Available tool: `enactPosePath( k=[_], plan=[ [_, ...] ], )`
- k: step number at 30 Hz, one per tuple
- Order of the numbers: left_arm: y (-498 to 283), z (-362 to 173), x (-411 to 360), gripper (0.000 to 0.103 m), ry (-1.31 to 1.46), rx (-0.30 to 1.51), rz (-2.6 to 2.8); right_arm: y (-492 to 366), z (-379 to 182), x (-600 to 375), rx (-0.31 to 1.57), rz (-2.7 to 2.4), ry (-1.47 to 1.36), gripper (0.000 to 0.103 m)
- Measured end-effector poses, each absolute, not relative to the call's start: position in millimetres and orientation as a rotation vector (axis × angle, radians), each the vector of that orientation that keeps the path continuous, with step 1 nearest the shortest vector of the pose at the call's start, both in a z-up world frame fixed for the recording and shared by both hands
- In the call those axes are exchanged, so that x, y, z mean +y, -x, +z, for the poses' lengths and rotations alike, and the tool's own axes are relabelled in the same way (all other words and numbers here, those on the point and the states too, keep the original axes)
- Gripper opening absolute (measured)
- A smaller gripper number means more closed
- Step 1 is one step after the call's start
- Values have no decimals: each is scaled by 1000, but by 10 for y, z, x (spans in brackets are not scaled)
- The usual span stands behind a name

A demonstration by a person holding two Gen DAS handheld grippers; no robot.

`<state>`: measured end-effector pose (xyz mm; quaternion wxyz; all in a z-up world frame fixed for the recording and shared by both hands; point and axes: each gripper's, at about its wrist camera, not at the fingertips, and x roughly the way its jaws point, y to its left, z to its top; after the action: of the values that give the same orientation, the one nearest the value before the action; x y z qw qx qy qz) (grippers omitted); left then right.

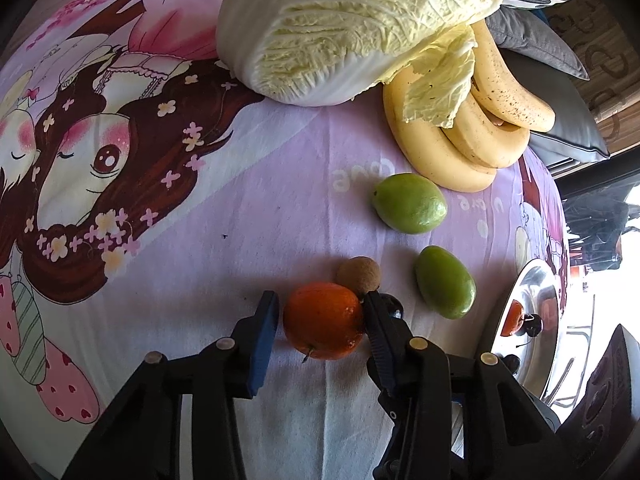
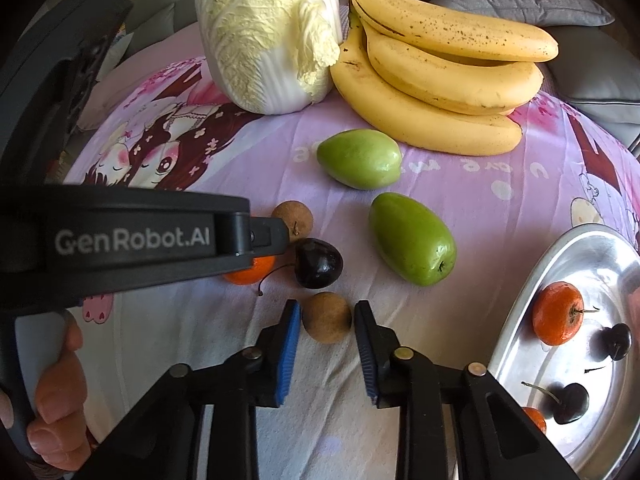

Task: Organize fruits
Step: 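Close the left tool on a tangerine while the right tool grasps a brown longan, then lift the tangerine and the longan off the cloth with both tools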

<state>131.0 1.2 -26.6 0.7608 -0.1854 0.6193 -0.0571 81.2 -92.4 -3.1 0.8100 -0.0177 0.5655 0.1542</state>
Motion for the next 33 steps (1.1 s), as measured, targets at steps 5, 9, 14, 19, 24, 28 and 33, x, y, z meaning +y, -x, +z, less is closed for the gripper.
enactPosePath(
  k=[5, 9, 14, 19, 24, 28, 33],
  plan=[
    [-1301, -283, 27, 45, 410, 1352, -121, -805, -34, -926, 1206, 333, 44, 28],
    [-1318, -321, 68, 45, 421, 1357, -121, -803, -37, -925, 1204, 332, 43, 27],
    [-1329, -355, 114, 45, 434, 1359, -121, -800, -33, -923, 1200, 326, 44, 27],
    [-1346, -377, 160, 46, 447, 1362, -118, -786, -22, -931, 1197, 322, 48, 27],
    [-1339, -387, 198, 45, 451, 1360, -116, -771, 0, -943, 1192, 321, 45, 27],
    [-1318, -358, 178, 42, 448, 1353, -114, -748, 54, -961, 1179, 324, 41, 27],
    [-1287, -305, 125, 41, 431, 1348, -109, -714, 132, -1006, 1163, 324, 31, 27]
  ],
)
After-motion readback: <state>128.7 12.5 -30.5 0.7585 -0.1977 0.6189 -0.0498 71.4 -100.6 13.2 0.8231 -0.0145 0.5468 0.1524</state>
